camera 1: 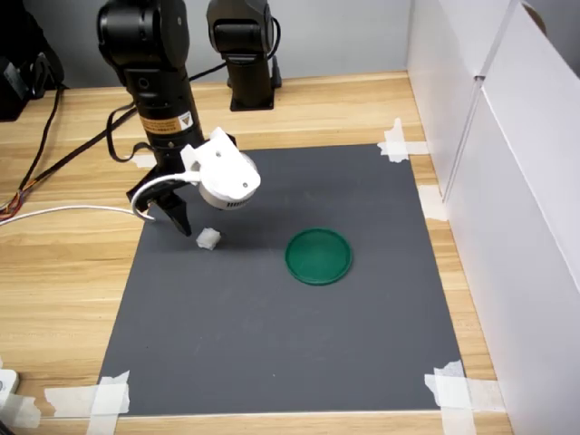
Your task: Grasp a white terminal and put it in the green lid.
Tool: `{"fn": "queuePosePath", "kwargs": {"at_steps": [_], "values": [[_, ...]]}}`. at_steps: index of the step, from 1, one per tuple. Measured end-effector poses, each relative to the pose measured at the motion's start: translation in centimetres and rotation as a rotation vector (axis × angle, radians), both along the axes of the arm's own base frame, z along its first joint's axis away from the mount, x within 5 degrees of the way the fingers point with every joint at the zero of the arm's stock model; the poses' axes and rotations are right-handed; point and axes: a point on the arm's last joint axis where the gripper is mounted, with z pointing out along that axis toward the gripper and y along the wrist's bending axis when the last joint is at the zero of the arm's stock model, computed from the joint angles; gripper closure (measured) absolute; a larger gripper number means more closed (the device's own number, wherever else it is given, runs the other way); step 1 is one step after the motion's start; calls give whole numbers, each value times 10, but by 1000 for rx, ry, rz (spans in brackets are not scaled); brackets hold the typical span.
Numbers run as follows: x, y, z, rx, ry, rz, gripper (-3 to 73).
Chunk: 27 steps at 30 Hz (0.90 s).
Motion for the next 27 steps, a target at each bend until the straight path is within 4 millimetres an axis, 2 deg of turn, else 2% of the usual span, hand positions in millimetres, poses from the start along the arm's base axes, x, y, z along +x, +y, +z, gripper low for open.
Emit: {"fn": "queuePosePath", "kwargs": {"at_steps": [5, 27], "values": [[5, -1, -10, -2, 7, 1, 76], [13, -2, -26, -5, 22, 1, 76]]}}
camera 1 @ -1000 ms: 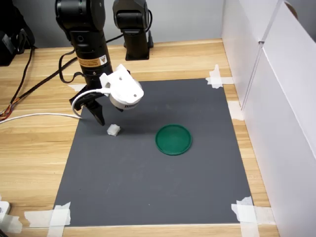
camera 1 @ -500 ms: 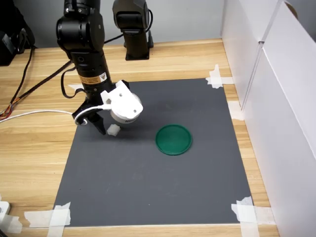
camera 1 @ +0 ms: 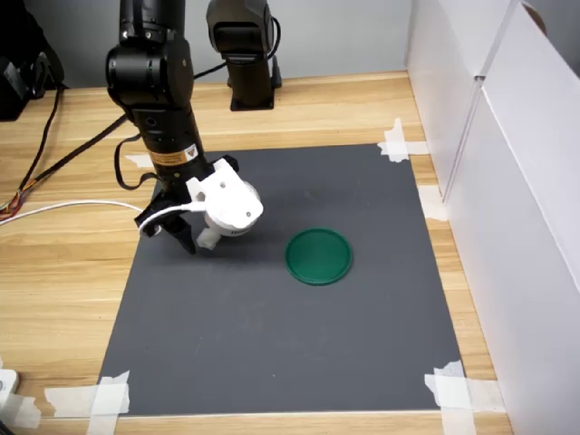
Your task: Grasp a white terminal and put it in the green lid.
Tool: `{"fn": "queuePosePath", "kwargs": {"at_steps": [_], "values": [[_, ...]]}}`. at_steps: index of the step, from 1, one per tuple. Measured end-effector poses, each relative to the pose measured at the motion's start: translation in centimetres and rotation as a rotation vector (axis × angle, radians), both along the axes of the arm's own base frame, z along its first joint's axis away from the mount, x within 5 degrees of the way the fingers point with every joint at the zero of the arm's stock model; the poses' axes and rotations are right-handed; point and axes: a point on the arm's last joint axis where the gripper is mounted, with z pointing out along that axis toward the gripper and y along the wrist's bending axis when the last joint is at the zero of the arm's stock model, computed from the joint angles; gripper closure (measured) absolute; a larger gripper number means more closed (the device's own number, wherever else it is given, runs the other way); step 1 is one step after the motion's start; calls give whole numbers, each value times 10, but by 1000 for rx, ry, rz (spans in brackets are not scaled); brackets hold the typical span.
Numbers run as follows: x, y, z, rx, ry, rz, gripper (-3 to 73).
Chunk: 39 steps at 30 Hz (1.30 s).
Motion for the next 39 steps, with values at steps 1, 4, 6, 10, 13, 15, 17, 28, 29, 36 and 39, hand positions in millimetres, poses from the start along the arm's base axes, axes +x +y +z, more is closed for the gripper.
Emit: {"fn": "queuePosePath", "kwargs": {"at_steps": [1, 4, 6, 10, 13, 15, 17, 28, 29, 36, 39], "values": [[1, 0, 0, 0, -4, 0, 76], [2, 0, -1, -1, -13, 1, 76], [2, -1, -2, -1, -10, 0, 76], [4, -1, -8, 1, 12, -1, 76], [4, -1, -8, 1, 14, -1, 76], [4, -1, -8, 2, 16, -1, 76], [4, -1, -8, 2, 16, -1, 76], [2, 0, -9, 12, 41, -7, 246], [2, 0, -9, 14, 42, -10, 290], [-2, 3, 14, 37, -30, -27, 370], [-5, 5, 25, 53, -59, -32, 370]]}}
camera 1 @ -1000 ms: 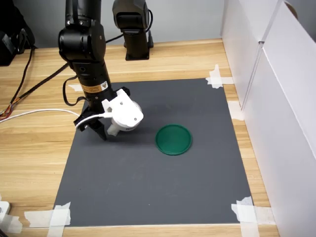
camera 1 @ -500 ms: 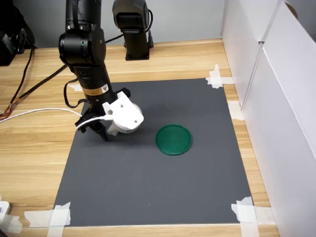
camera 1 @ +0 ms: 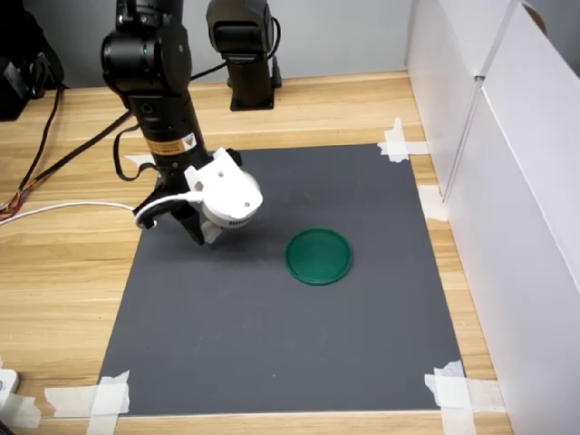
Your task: Grasp a white terminal and put it in the green lid.
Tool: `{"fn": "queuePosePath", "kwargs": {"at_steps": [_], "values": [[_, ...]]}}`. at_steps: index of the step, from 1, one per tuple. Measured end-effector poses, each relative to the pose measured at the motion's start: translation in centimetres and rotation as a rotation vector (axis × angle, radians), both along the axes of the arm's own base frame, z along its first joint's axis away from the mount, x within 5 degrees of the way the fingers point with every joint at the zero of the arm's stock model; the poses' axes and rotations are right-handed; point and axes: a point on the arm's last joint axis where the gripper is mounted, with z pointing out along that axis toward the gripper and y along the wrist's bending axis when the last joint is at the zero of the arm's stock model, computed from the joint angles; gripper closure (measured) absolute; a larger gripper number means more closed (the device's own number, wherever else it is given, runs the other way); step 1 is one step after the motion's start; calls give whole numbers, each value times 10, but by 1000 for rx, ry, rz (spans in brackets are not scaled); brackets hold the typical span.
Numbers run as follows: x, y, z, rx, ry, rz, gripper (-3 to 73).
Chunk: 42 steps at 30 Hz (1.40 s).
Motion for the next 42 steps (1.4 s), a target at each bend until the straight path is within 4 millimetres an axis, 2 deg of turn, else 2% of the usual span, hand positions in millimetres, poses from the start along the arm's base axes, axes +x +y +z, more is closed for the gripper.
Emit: {"fn": "queuePosePath", "kwargs": {"at_steps": [4, 15, 18, 23, 27, 32, 42], "values": [[-4, 10, 11, 22, -19, 26, 370], [8, 84, 38, 46, -70, 163, 370], [11, 103, 34, 44, -56, 203, 369], [13, 126, 16, 25, -7, 247, 369], [17, 134, -2, 7, 30, 260, 369], [22, 133, -16, -23, 43, 274, 369], [24, 134, -19, -23, 39, 274, 366]]}}
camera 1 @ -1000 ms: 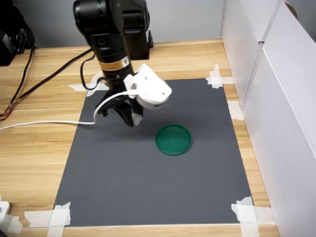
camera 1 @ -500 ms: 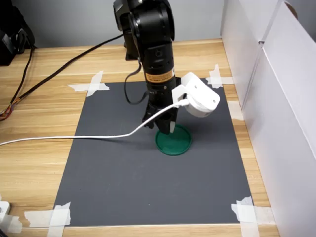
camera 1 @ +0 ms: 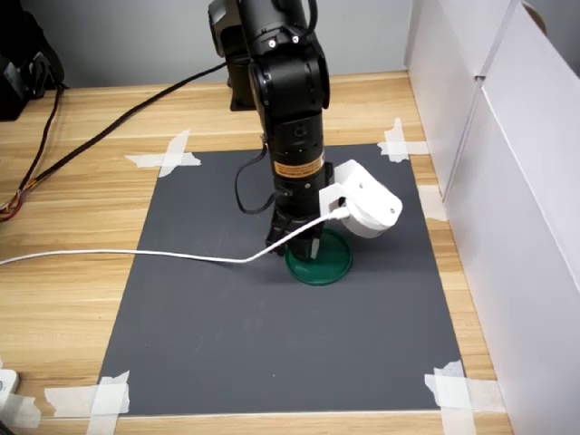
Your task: Grasp a white terminal and put it in the green lid.
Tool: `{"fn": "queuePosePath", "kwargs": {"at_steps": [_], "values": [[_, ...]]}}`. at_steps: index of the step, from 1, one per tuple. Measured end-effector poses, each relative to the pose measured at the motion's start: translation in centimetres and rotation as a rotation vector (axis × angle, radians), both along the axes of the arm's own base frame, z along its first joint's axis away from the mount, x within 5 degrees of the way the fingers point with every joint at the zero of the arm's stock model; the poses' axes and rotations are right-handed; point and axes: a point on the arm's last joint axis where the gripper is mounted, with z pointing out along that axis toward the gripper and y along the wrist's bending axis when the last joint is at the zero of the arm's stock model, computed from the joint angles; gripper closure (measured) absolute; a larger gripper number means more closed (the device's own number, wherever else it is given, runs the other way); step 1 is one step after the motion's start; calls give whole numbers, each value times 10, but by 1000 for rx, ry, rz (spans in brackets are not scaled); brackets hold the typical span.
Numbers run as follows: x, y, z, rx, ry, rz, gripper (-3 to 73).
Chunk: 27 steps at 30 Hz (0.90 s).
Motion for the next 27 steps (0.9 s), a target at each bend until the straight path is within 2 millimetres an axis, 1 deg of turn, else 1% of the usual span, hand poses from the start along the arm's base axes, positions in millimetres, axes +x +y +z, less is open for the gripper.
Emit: {"fn": "queuePosePath", "kwargs": {"at_steps": [3, 7, 10, 13, 16, 19, 21, 23, 25, 27], "values": [[0, 1, 0, 9, 2, -9, 316], [0, 1, 0, 21, 1, -42, 185], [1, 1, 3, 30, -12, -51, 119], [0, 1, 13, 50, -56, -68, 98], [-2, 1, 37, 93, -141, -103, 97], [-9, -1, 67, 155, -238, -136, 117], [-16, -2, 89, 201, -300, -158, 154], [-24, -4, 108, 245, -355, -179, 209], [-33, -6, 128, 293, -413, -204, 296], [-41, -8, 144, 334, -456, -230, 390]]}}
